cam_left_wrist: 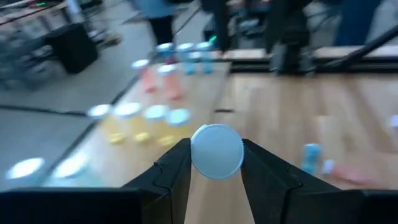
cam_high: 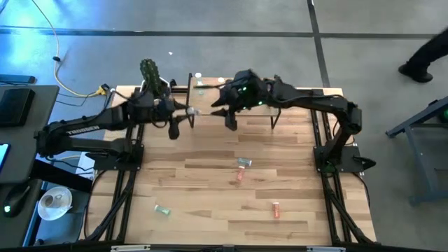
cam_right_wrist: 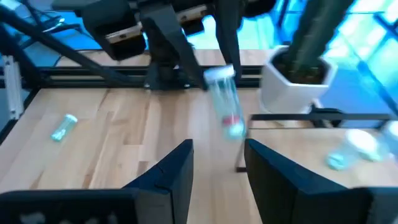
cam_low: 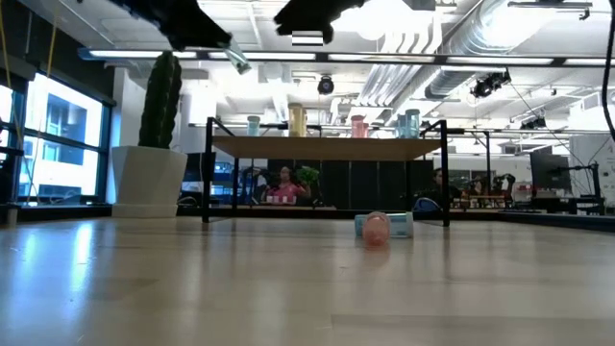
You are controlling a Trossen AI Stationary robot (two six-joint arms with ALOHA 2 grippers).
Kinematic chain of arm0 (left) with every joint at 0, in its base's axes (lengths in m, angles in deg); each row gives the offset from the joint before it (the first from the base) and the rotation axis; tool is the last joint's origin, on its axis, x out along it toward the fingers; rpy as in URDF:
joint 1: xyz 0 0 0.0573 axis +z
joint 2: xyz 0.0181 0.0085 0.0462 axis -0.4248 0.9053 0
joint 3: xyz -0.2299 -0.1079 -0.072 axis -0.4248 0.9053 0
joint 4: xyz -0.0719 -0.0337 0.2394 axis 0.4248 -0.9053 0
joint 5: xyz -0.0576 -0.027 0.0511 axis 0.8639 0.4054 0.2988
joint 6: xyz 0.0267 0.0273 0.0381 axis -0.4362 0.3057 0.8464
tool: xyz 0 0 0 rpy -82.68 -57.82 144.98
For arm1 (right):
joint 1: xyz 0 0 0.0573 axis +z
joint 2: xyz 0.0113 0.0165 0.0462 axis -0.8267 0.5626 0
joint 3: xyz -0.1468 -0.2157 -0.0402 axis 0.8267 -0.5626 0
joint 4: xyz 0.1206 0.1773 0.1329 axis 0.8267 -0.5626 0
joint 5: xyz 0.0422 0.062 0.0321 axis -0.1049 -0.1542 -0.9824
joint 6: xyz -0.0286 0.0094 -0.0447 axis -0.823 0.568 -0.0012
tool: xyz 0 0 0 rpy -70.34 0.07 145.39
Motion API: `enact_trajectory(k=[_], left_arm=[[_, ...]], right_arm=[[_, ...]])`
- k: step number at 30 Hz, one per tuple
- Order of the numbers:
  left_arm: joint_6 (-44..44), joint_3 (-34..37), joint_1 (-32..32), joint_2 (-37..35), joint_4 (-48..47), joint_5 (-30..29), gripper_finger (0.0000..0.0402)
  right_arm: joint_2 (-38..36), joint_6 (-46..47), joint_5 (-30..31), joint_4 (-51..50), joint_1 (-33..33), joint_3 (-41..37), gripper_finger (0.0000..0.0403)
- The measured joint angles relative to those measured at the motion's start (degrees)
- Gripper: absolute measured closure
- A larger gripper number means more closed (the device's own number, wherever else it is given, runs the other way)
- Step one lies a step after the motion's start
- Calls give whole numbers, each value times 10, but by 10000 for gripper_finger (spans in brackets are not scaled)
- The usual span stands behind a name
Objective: Pick and place medicine bottles onto shelf by color
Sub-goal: Put the light blue pill bottle on the shelf aligned with the other light blue pill bottle
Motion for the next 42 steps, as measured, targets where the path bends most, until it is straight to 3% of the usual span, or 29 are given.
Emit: enact_trajectory(k=[8,14,28,42], left_arm=[[64,-169,72,80,-159,-17,284],[74,-235,117,164,-187,-9,284],[75,-253,148,299,-229,-16,284],[74,-253,164,332,-226,-8,284]], right_arm=[[-38,0,32,-37,-33,0,268],[-39,1,32,-51,-41,0,268],[-39,0,32,-71,-41,0,268],[-39,0,32,-72,-41,0,268]])
